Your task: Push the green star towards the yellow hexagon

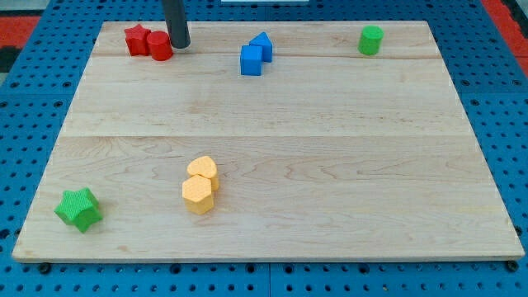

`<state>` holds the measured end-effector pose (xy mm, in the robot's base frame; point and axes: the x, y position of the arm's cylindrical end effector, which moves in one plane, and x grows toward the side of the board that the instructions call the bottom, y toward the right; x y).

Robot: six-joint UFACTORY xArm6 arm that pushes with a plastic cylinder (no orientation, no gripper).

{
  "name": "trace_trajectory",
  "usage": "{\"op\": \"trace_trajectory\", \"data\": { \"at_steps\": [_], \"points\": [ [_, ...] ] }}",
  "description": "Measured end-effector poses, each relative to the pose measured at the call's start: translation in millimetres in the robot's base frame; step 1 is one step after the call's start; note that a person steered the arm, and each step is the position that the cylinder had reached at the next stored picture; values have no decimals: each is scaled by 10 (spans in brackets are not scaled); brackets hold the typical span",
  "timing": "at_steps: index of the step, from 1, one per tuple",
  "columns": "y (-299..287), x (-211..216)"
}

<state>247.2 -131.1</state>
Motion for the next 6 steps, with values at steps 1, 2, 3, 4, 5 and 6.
{"op": "trace_trajectory", "data": {
  "at_steps": [1,2,3,4,5,6],
  "points": [
    [43,490],
    [37,1033],
    [-137,1615],
    [-522,2208],
    [-1047,2805],
    [-1643,3136]
  ]
}}
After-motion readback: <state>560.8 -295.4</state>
